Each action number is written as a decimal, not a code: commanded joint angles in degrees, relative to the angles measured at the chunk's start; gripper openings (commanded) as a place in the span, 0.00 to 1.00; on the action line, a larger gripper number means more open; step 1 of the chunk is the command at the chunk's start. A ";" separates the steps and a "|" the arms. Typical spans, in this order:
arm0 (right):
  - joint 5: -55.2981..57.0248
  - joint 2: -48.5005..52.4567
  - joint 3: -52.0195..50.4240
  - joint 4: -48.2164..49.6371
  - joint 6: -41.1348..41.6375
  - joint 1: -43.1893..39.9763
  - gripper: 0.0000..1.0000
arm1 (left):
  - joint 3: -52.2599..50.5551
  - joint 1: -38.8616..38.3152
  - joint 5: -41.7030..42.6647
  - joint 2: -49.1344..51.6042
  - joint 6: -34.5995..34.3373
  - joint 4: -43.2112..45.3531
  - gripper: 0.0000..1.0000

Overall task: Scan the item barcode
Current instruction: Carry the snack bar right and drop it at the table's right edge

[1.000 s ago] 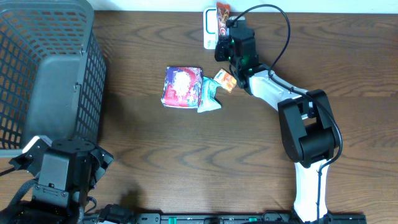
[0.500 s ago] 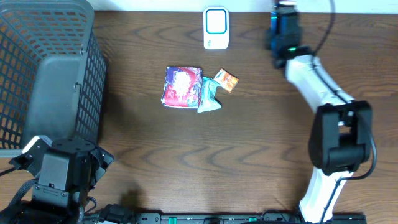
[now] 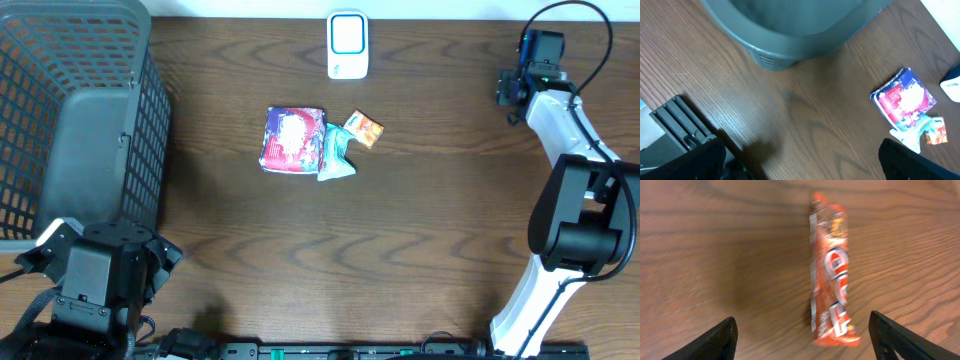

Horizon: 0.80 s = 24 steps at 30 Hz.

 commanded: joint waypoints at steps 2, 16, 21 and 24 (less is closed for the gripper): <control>-1.38 -1.92 0.28 -3.39 1.38 3.39 0.99 | -0.07 0.09 -0.76 0.11 -0.92 -0.20 0.98; -7.08 -28.17 0.28 -14.97 9.03 15.50 0.99 | -0.07 0.09 -0.74 0.11 -0.92 -0.20 0.98; -13.86 -34.40 0.28 -19.76 9.62 18.99 0.99 | -0.07 0.09 -0.76 0.11 -0.92 -0.20 0.98; -13.90 -36.35 0.28 -22.53 9.62 20.50 0.99 | -0.07 0.09 -0.76 0.11 -0.92 -0.20 0.98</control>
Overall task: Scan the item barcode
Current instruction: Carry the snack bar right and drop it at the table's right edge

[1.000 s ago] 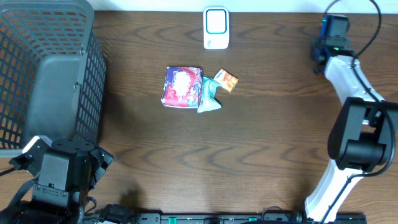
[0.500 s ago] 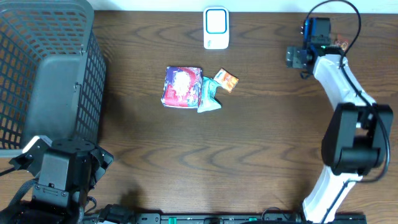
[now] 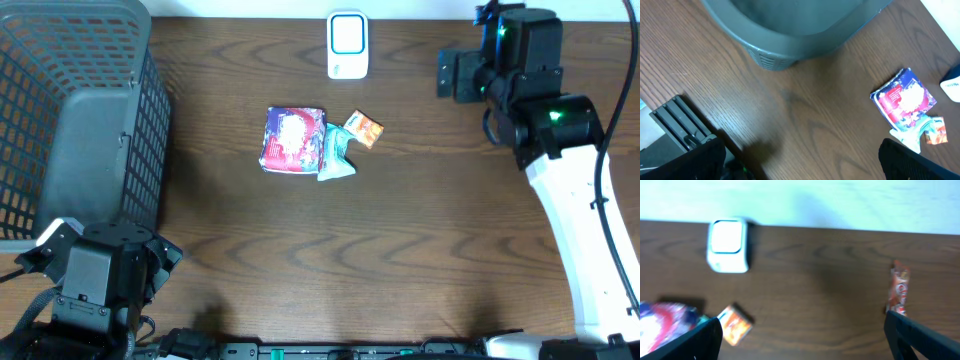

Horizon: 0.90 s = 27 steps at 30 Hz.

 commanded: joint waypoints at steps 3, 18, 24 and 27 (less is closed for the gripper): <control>-3.61 -3.34 -0.02 -5.62 1.18 2.86 0.99 | -0.07 0.09 -0.79 0.11 -0.92 -0.17 0.98; -3.96 -4.31 -0.02 -11.50 1.18 3.17 0.99 | -0.07 0.09 -0.79 0.11 -0.92 -0.17 0.98; -4.66 -4.31 -0.02 -10.54 1.18 3.17 0.99 | -0.07 0.09 -0.79 0.11 -0.92 -0.17 0.98; -9.62 -4.31 -0.02 -10.58 1.18 3.17 0.99 | -0.07 0.09 -0.79 0.11 -0.92 -0.17 0.98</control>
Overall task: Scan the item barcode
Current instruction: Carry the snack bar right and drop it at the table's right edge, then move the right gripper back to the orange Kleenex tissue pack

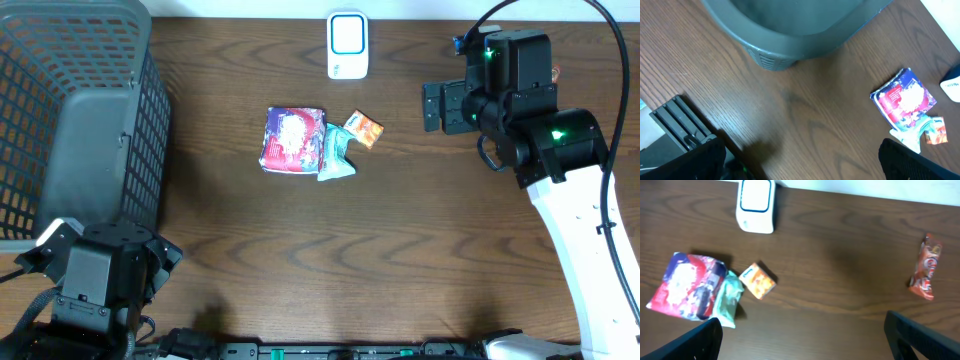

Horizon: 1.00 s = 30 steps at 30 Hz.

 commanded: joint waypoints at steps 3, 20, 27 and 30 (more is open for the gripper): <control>-11.41 -0.90 0.02 0.13 0.76 0.20 0.99 | -0.07 0.09 -0.76 0.11 -0.92 -0.17 0.98; -14.12 2.43 0.00 -3.43 0.52 0.20 0.99 | -0.07 0.09 -0.74 0.11 -0.92 -0.17 0.98; -13.94 2.43 0.00 1.36 0.52 0.20 0.99 | -0.07 0.09 -0.76 0.11 -0.92 -0.17 0.98; -13.94 2.43 0.00 3.21 0.52 0.20 0.99 | -0.07 0.09 -0.76 0.11 -0.92 -0.17 0.98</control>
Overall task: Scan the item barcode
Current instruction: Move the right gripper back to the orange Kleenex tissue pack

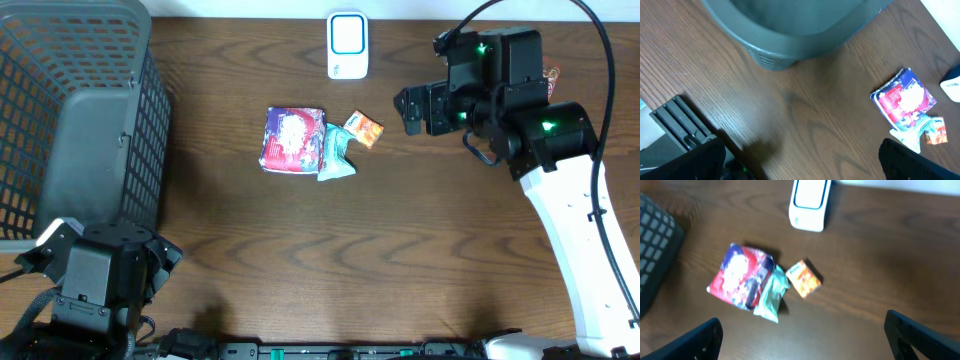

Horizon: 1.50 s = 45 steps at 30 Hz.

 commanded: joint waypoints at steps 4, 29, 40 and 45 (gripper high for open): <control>0.07 0.35 0.00 1.55 0.50 0.20 0.99 | -0.07 0.09 -0.76 0.11 -0.94 -0.17 0.98; -1.44 20.44 -3.34 7.72 -0.39 0.20 0.95 | -0.07 0.09 -0.76 0.11 -0.94 -0.17 0.98; -7.02 32.50 -3.34 19.69 -0.94 0.20 0.87 | -0.07 0.09 -0.76 0.11 -0.94 -0.17 0.98; -11.80 37.57 -3.32 26.05 -1.86 0.20 0.75 | -0.07 0.09 -0.76 0.11 -0.94 -0.17 0.98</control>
